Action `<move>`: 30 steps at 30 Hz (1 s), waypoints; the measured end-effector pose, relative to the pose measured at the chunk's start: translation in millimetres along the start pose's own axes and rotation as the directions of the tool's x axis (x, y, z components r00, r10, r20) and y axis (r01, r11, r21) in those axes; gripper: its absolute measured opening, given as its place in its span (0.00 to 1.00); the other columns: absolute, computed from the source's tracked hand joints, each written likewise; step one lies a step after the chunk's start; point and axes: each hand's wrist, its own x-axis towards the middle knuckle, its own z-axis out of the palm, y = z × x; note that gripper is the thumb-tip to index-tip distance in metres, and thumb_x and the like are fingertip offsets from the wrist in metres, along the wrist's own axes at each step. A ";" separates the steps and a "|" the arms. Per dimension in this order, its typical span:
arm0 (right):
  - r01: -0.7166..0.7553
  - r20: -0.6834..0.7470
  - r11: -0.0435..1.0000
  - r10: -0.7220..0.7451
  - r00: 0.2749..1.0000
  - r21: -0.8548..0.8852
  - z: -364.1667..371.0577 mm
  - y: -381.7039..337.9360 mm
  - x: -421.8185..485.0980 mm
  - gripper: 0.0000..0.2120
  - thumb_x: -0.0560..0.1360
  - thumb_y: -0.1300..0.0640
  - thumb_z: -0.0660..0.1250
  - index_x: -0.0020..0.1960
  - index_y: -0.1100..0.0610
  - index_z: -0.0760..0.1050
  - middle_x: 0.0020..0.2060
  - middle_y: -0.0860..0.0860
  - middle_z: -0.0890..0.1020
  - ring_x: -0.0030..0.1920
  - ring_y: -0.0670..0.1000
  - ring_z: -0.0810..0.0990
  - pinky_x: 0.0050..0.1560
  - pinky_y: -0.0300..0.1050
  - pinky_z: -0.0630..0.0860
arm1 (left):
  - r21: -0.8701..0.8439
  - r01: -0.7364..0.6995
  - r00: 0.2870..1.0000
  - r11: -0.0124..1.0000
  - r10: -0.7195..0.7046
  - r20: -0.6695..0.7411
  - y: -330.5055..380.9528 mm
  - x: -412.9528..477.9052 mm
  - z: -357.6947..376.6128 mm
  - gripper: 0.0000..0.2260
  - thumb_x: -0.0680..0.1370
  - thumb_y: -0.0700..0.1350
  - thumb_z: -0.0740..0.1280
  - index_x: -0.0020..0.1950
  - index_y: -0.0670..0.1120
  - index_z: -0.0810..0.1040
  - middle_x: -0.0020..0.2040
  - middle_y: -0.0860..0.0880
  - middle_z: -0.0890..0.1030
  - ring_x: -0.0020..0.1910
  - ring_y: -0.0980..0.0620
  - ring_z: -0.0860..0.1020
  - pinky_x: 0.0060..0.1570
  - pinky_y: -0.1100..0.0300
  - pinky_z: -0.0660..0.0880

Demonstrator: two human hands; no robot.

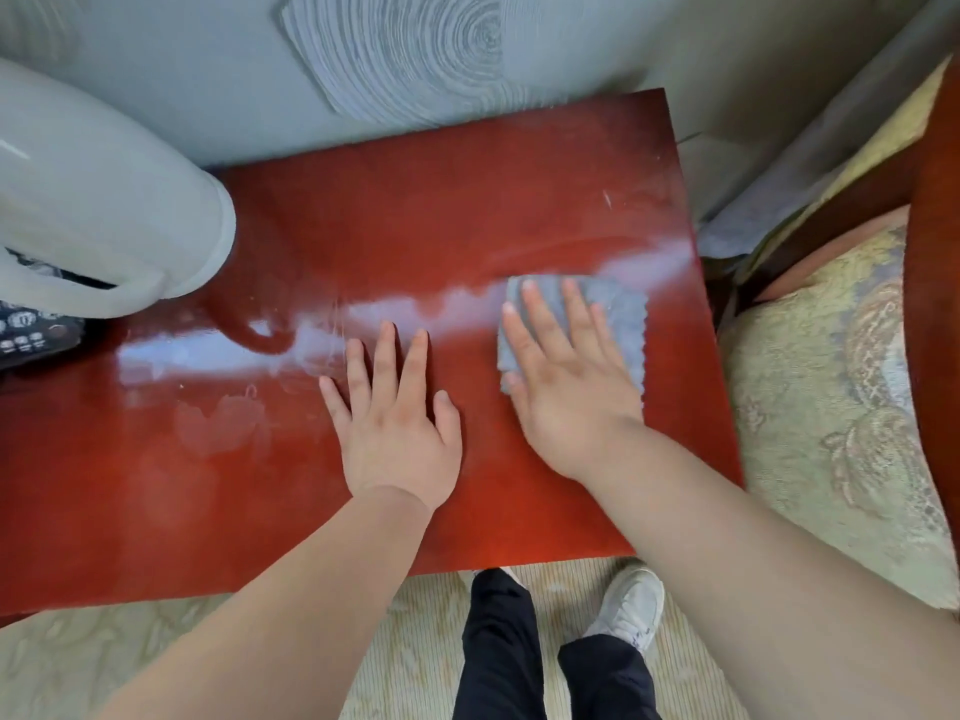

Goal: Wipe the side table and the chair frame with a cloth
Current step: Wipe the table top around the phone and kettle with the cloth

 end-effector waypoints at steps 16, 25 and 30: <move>-0.269 -0.091 0.962 0.272 0.958 0.039 -20.3 60.3 24.6 0.32 0.84 0.44 0.46 0.84 0.54 0.47 0.84 0.52 0.45 0.82 0.62 0.39 0.81 0.59 0.36 | -0.108 -0.042 0.998 0.993 0.047 0.046 46.4 105.0 -26.7 0.27 0.85 0.54 0.51 0.85 0.60 0.49 0.87 0.54 0.44 0.85 0.45 0.41 0.77 0.27 0.41; 0.262 -0.029 0.964 -0.264 0.964 -0.049 -20.7 31.5 85.9 0.30 0.82 0.43 0.49 0.83 0.50 0.57 0.83 0.48 0.55 0.83 0.59 0.48 0.82 0.57 0.44 | -0.082 -0.061 0.997 0.995 0.058 -0.050 46.6 122.6 -22.7 0.28 0.84 0.51 0.51 0.85 0.59 0.53 0.87 0.53 0.50 0.85 0.45 0.46 0.79 0.29 0.43; -0.119 -0.084 0.992 0.116 0.990 -0.039 -52.2 96.3 119.7 0.30 0.84 0.44 0.46 0.84 0.50 0.49 0.84 0.50 0.47 0.83 0.60 0.42 0.81 0.58 0.39 | -0.051 -0.058 0.998 0.997 0.057 -0.028 47.5 125.5 -22.5 0.29 0.81 0.54 0.49 0.84 0.59 0.53 0.87 0.53 0.51 0.85 0.43 0.48 0.78 0.29 0.46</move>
